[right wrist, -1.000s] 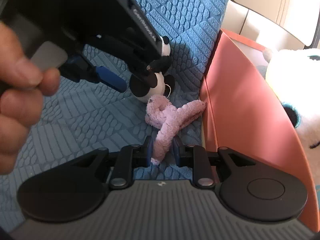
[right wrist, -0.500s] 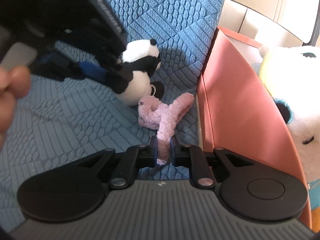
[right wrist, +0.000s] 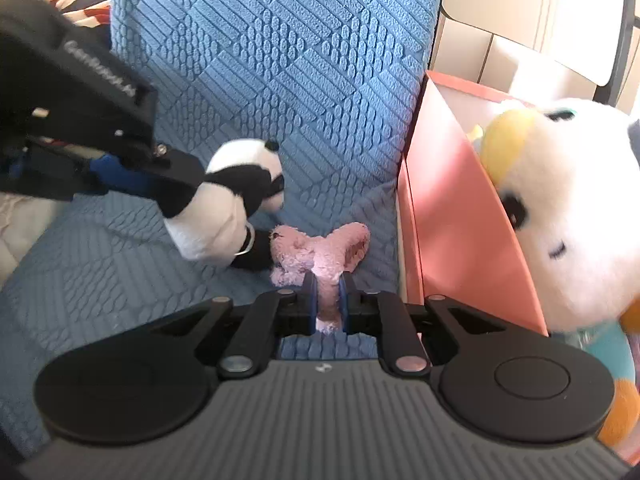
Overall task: Organize objects
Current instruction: 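Close the left tool on the small panda while the right tool grips the pink plush, then lift the panda with the left tool while the right tool lifts the pink plush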
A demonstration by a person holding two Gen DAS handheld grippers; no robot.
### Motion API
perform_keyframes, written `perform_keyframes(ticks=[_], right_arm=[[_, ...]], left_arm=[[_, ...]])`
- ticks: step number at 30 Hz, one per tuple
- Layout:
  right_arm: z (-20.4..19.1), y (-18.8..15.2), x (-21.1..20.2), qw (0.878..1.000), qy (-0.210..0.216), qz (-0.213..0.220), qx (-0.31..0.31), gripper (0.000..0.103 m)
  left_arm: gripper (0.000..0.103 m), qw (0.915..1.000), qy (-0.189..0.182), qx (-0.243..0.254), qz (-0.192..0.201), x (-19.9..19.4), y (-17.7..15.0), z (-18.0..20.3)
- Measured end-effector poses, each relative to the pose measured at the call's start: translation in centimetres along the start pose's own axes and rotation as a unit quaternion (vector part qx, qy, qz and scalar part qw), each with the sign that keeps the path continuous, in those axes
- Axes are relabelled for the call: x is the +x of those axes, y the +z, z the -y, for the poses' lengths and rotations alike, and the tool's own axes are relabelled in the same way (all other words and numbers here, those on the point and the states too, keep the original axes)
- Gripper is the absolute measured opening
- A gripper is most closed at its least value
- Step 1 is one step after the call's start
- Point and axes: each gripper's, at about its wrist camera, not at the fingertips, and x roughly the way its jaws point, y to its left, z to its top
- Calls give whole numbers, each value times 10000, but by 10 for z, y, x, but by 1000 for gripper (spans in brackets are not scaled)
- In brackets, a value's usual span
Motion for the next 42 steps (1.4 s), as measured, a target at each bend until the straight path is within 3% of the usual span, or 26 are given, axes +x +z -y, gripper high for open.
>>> perform_keyframes(ticks=[10, 19, 21, 24, 25, 28, 35, 42], right_arm=[[1, -19, -40, 9994, 276, -184, 60, 14], [12, -42, -55, 9976, 396, -463, 334, 16], [13, -41, -52, 9968, 471, -495, 409, 19], [12, -40, -49, 9962, 590, -451, 449, 32], [10, -39, -47, 9960, 622, -450, 453, 37], [7, -40, -48, 9960, 643, -438, 446, 49], [3, -33, -42, 9963, 594, -392, 472, 57], [4, -29, -29, 9962, 505, -403, 591, 57]], left_arm=[[24, 9998, 110, 186, 14, -35, -48, 1], [26, 9988, 228, 164, -391, -31, -63, -2], [34, 9983, 301, 109, -488, -27, -61, -3], [62, 9962, 482, -35, -728, -18, -57, -9], [67, 9952, 502, -127, -834, -14, -56, -11], [68, 9941, 348, -284, -992, -7, -55, -18], [68, 9928, 330, -283, -1113, 4, -55, -19], [68, 9918, 315, -177, -1228, 11, -56, -16]])
